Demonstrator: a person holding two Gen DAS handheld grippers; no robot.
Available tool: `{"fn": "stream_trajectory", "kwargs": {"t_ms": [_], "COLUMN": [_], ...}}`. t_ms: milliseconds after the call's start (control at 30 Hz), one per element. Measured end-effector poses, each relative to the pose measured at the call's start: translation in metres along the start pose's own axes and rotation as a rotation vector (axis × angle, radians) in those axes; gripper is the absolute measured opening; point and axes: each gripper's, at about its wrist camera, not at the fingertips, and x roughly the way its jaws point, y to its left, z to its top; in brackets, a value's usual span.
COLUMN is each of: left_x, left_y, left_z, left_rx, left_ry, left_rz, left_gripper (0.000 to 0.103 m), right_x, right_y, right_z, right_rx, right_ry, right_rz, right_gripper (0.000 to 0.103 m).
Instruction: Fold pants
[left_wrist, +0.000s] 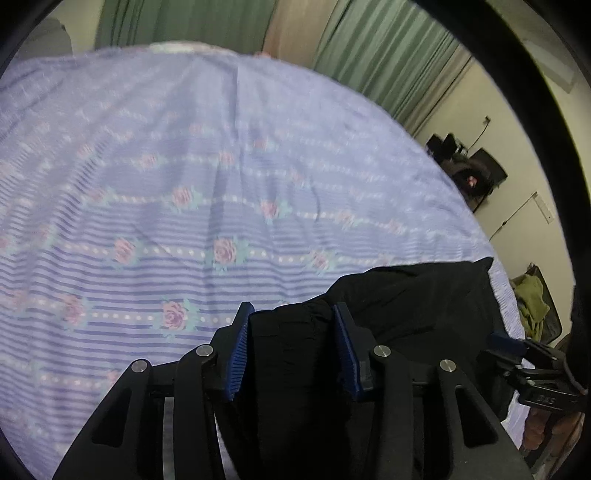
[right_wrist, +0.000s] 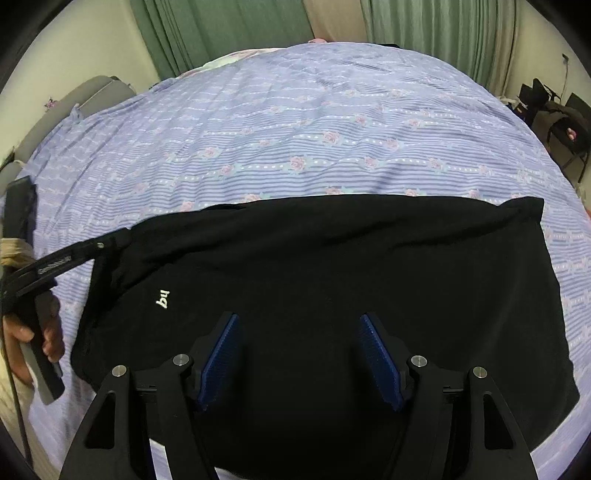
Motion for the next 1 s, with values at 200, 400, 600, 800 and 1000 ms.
{"fn": "stream_trajectory", "kwargs": {"t_ms": [200,400,600,800,1000], "left_x": [0.001,-0.016,-0.09,-0.1,-0.073], "left_y": [0.022,0.011,-0.015,-0.013,0.0], "left_z": [-0.005,0.002,-0.043,-0.112,-0.146], "left_rx": [-0.008,0.012,0.075,-0.221,-0.585], "left_ry": [0.065,-0.001,-0.085,-0.003,-0.014], "left_rz": [0.062,0.21,0.224,0.112,0.022], "left_gripper": [0.043,0.073,0.086,0.086,0.085], "right_x": [-0.002,-0.018,-0.071,-0.108,-0.102], "right_y": [0.013,0.017,-0.002,-0.018,-0.024], "right_z": [-0.009,-0.02,-0.048,-0.102,-0.14], "right_rx": [-0.001,0.005,0.06,0.157,0.233], "right_ry": [0.006,-0.023,-0.126,-0.106,0.05], "right_rz": [0.018,-0.025,-0.1,-0.173,-0.183], "right_gripper": [0.068,0.068,0.068,0.076,0.076]}}
